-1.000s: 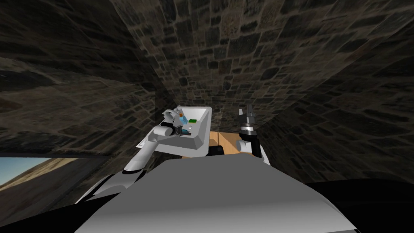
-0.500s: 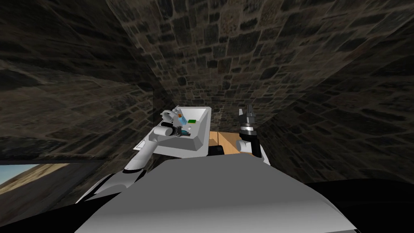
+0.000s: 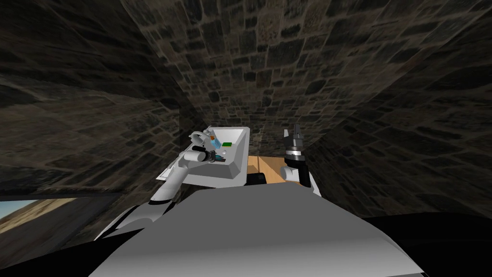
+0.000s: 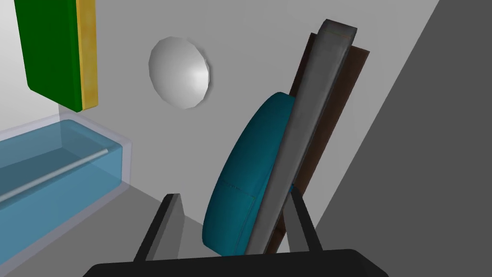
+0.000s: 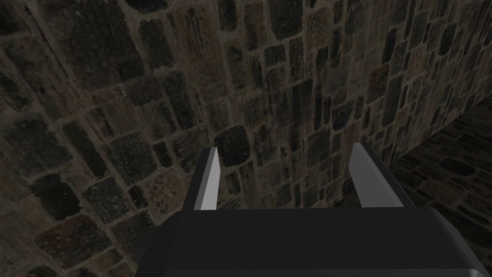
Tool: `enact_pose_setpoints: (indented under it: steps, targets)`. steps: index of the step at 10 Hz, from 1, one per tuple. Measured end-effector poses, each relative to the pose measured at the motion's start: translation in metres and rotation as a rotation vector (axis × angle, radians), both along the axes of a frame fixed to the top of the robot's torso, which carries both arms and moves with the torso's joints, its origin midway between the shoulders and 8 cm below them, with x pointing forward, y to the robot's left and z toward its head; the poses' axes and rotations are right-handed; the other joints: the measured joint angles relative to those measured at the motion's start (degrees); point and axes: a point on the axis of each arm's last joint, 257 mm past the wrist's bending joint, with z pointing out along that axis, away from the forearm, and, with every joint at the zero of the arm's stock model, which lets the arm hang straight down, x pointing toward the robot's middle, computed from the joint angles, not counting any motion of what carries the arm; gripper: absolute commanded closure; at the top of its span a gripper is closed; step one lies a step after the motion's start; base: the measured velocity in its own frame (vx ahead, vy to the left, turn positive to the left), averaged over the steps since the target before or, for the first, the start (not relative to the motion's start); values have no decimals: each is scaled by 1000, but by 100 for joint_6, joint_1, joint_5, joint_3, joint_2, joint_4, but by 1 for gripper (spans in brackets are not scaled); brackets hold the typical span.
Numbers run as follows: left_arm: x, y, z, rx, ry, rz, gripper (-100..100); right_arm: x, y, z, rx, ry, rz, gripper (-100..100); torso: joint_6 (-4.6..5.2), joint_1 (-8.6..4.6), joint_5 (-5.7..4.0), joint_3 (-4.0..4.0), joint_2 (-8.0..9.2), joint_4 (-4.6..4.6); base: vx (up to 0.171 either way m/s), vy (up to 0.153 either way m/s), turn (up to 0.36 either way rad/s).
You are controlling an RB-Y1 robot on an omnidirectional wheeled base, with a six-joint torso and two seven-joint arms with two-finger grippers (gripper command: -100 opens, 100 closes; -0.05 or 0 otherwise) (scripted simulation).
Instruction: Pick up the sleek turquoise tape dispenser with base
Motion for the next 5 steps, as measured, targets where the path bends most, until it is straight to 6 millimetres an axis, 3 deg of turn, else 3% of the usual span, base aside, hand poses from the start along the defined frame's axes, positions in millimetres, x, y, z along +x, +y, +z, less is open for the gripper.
enact_pose_setpoints:
  steps: [3, 4, 5]
  targets:
    - [0, 0, 0, 1, 0, -1, 100, 0, 0, 0, 0, 0, 0, 0, -3, 1, 1, 0, -1, 0, 0, 0, 0]
    - [0, 0, 0, 1, 0, -1, 0, 0, 0, 0, 0, 0, 0, 0, -3, 1, 1, 0, 0, 0, 0, 0, 0]
    - [0, 0, 0, 1, 0, -1, 100, 0, 0, 0, 0, 0, 0, 0, -3, 1, 1, 0, 0, 0, 12, 4, 100]
